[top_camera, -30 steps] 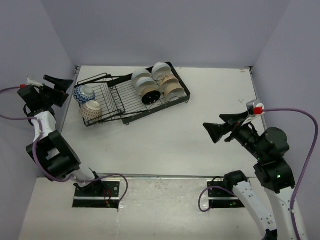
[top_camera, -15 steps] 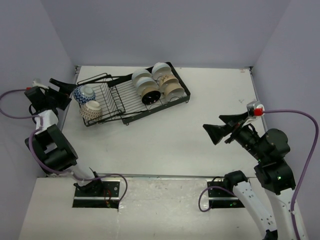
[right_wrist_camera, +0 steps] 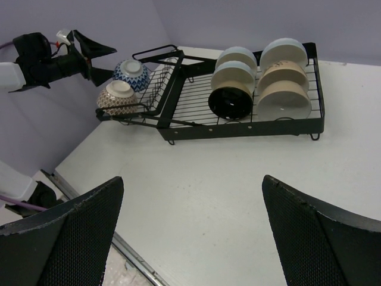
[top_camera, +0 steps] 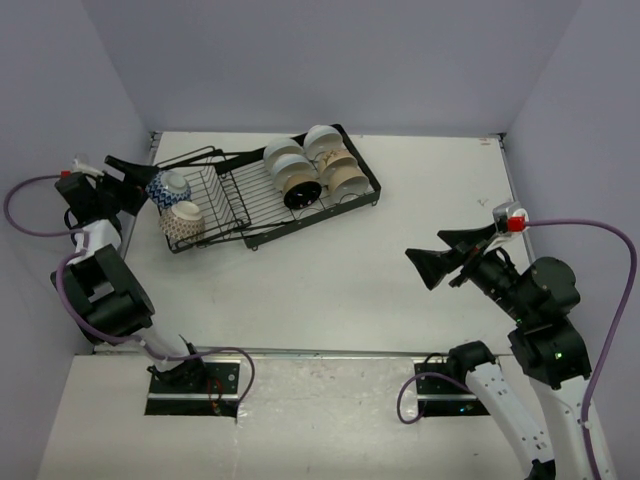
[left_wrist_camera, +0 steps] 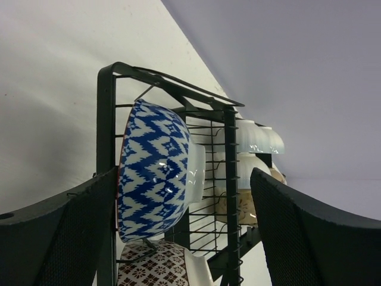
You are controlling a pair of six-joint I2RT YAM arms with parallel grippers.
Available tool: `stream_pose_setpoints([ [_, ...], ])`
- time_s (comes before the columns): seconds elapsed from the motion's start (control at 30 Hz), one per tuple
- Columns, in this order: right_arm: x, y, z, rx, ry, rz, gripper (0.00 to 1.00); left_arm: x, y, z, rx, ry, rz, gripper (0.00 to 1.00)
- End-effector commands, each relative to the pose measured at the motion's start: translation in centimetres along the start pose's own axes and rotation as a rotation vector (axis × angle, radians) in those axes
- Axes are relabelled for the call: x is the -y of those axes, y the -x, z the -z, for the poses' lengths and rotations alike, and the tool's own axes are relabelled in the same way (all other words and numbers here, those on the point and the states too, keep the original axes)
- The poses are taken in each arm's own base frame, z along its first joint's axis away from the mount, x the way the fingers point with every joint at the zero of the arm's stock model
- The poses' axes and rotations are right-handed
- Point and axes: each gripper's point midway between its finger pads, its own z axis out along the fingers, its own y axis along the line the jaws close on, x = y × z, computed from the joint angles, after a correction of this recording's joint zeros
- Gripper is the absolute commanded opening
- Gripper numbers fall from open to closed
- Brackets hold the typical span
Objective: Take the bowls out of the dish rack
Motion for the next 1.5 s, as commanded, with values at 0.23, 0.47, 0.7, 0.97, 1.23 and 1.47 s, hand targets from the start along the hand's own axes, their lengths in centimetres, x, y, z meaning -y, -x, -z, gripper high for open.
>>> stream_pose_setpoints([
  [0.23,-0.1,0.6,-0.4,0.014,0.014,0.025,0.99,3.2,-0.4,0.3,-0.026,-0.186,0.041,0.84],
  [0.47,-0.1,0.4,-0.6,0.006,0.014,0.022,0.99,2.3,-0.9,-0.1,-0.039,-0.176,0.063,0.84],
  [0.7,0.1,0.4,-0.7,0.002,0.011,0.021,0.99,1.0,-1.8,-0.7,-0.056,-0.174,0.092,0.82],
  [0.97,0.2,0.3,-0.9,-0.001,0.009,0.019,0.99,1.1,-2.3,-0.8,-0.071,-0.215,0.125,0.8],
  [1.23,0.2,0.3,-0.9,-0.002,0.005,0.018,0.99,0.7,-2.9,-1.1,-0.091,-0.235,0.153,0.78],
  [1.47,0.3,0.2,-1.0,-0.004,0.004,0.019,0.99,1.0,-3.9,-1.6,-0.133,-0.272,0.186,0.77],
])
